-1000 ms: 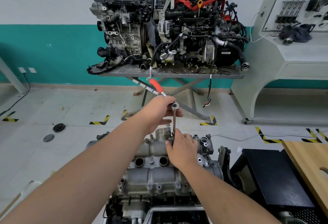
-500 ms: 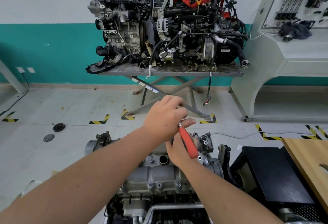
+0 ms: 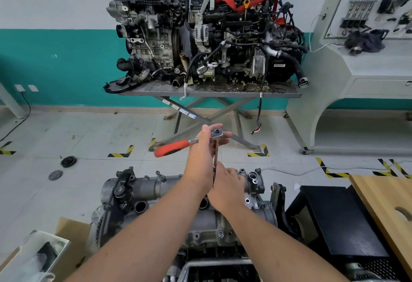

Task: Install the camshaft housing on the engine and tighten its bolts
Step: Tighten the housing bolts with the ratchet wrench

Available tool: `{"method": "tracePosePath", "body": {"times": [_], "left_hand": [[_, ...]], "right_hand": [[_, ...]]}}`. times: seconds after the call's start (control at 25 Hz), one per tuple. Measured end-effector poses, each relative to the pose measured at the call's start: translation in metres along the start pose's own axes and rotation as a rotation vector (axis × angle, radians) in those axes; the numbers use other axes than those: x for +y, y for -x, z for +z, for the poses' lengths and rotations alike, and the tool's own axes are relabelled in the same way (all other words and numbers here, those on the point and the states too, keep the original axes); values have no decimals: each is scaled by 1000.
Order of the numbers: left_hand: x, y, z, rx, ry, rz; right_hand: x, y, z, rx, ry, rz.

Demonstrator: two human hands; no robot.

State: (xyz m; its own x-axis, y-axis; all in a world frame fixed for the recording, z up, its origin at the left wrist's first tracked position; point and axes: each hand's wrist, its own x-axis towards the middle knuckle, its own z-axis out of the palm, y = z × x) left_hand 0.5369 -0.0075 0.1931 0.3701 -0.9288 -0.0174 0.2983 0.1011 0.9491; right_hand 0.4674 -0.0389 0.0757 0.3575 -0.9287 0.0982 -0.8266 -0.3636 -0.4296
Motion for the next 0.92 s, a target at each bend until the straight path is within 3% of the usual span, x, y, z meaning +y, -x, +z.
{"method": "tracePosePath", "body": {"times": [0.2,0.32,0.56,0.68,0.8,0.88,0.92], "left_hand": [[17,-7,-16,-160,28,-68],[34,-16,-23,-168,16,-174],[62,-27,-5,-172,-594,-153],[66,-29,6,-254,-1125,27],[61,-24,7,-296,-1636,340],[50,-18,-3,-302,-1835,664],[43,-14,-9,-276,-1793,810]], "right_hand": [[0,1,0,23,5,-16],[-1,1,0,26,3,-19],[0,2,-1,30,-14,-21],[0,2,-3,18,-17,-20],[-1,3,-5,-9,-14,-21],[-2,4,-6,19,-14,-17],[-3,4,-6,39,-22,-16]]}}
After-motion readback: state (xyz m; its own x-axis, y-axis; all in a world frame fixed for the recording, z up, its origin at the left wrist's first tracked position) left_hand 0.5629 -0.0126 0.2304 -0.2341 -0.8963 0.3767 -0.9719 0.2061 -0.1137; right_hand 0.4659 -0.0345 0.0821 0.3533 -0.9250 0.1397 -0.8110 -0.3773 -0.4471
